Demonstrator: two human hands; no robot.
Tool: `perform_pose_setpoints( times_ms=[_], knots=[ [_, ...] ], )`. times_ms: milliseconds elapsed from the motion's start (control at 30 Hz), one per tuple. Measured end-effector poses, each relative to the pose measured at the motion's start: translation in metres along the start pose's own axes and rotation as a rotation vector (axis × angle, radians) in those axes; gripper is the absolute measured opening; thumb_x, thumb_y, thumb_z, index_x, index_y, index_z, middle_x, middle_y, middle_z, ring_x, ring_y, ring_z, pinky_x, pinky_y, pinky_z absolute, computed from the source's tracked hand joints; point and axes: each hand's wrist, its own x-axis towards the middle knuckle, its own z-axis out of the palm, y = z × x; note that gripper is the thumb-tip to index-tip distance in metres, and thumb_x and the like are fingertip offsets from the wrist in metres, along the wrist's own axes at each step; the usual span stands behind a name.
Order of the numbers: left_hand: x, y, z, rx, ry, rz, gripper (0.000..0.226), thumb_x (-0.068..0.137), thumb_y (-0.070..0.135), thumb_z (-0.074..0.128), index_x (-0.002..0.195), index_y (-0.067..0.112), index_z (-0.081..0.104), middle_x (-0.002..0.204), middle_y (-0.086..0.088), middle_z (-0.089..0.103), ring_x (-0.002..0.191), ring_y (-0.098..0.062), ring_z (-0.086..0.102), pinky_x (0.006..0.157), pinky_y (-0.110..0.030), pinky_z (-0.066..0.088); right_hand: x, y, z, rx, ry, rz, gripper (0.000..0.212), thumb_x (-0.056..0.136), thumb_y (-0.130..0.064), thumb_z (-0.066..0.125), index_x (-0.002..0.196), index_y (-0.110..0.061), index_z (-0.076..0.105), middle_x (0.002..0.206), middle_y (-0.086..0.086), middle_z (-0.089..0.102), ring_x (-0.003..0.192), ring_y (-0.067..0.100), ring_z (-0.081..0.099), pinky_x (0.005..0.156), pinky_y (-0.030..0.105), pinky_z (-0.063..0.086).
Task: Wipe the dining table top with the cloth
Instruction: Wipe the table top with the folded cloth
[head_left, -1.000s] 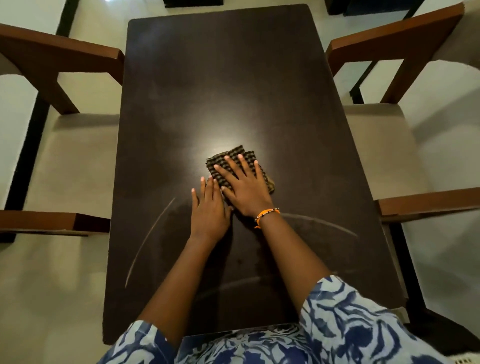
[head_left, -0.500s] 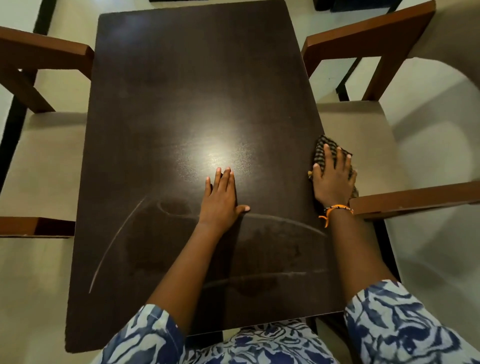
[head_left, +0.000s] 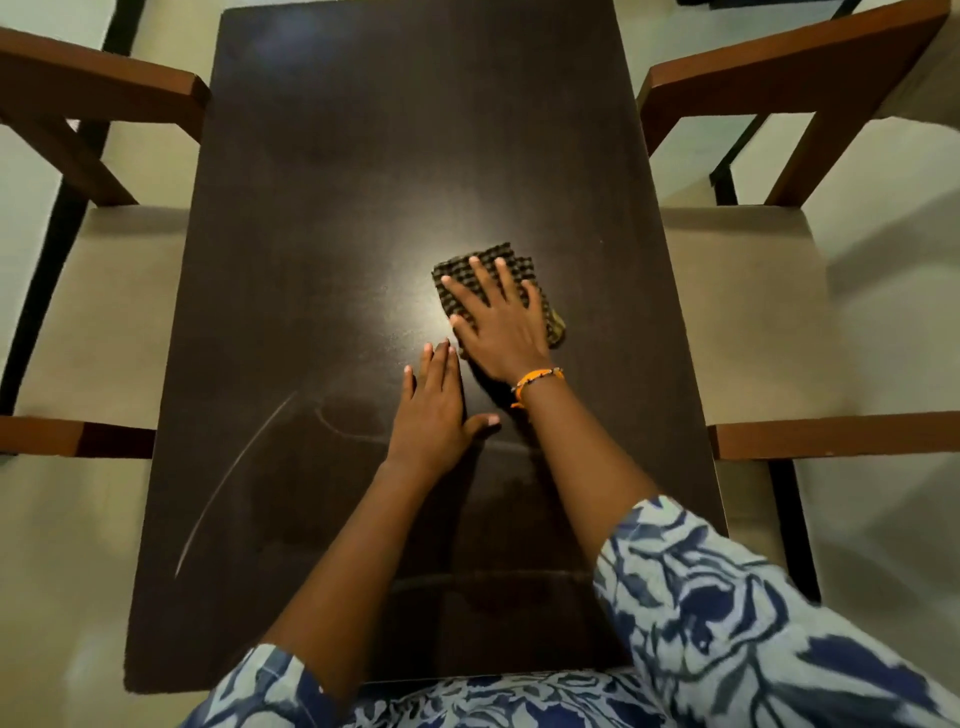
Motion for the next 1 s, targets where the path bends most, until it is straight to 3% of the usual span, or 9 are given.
perform_pose_setpoints(
  times_ms=[133, 400, 633, 1000],
  knots=[
    [-0.001, 0.01, 0.001, 0.028, -0.006, 0.039, 0.094, 0.087, 0.059, 0.04, 0.147, 0.003, -0.005, 0.158, -0.01, -0.009, 0.144, -0.026, -0.015, 0.116, -0.041, -0.006, 0.01, 0.051, -0.014, -0.016, 0.039, 0.073, 0.051, 0.096, -0.043, 0.034, 0.146, -0.041, 0.021, 0.16, -0.003, 0.009, 0.147, 0.025, 0.004, 0.116, 0.051, 0.004],
    [0.002, 0.044, 0.011, 0.013, -0.047, 0.141, 0.105, 0.081, 0.055, 0.054, 0.146, 0.004, -0.01, 0.157, -0.009, -0.013, 0.143, -0.026, -0.018, 0.114, -0.04, -0.011, -0.017, 0.154, -0.041, 0.068, 0.157, 0.42, 0.05, 0.097, -0.043, 0.035, 0.146, -0.04, 0.025, 0.159, 0.0, 0.014, 0.147, 0.029, 0.004, 0.115, 0.055, 0.006],
    [0.002, 0.057, 0.015, 0.128, -0.1, 0.143, 0.12, 0.071, 0.065, 0.057, 0.145, -0.002, -0.009, 0.156, -0.015, -0.013, 0.144, -0.029, -0.015, 0.116, -0.045, -0.006, -0.058, 0.135, -0.028, 0.029, 0.18, 0.375, 0.051, 0.096, -0.04, 0.037, 0.146, -0.036, 0.026, 0.158, 0.001, 0.017, 0.147, 0.029, 0.007, 0.116, 0.051, 0.008],
    [0.0, 0.06, 0.017, 0.126, -0.083, 0.118, 0.12, 0.07, 0.063, 0.062, 0.146, 0.001, -0.007, 0.157, -0.011, -0.011, 0.145, -0.026, -0.013, 0.116, -0.044, -0.004, -0.194, 0.092, 0.006, -0.048, 0.068, 0.318, 0.057, 0.096, -0.046, 0.033, 0.148, -0.038, 0.012, 0.16, 0.001, 0.008, 0.147, 0.027, 0.004, 0.115, 0.047, 0.011]
  ],
)
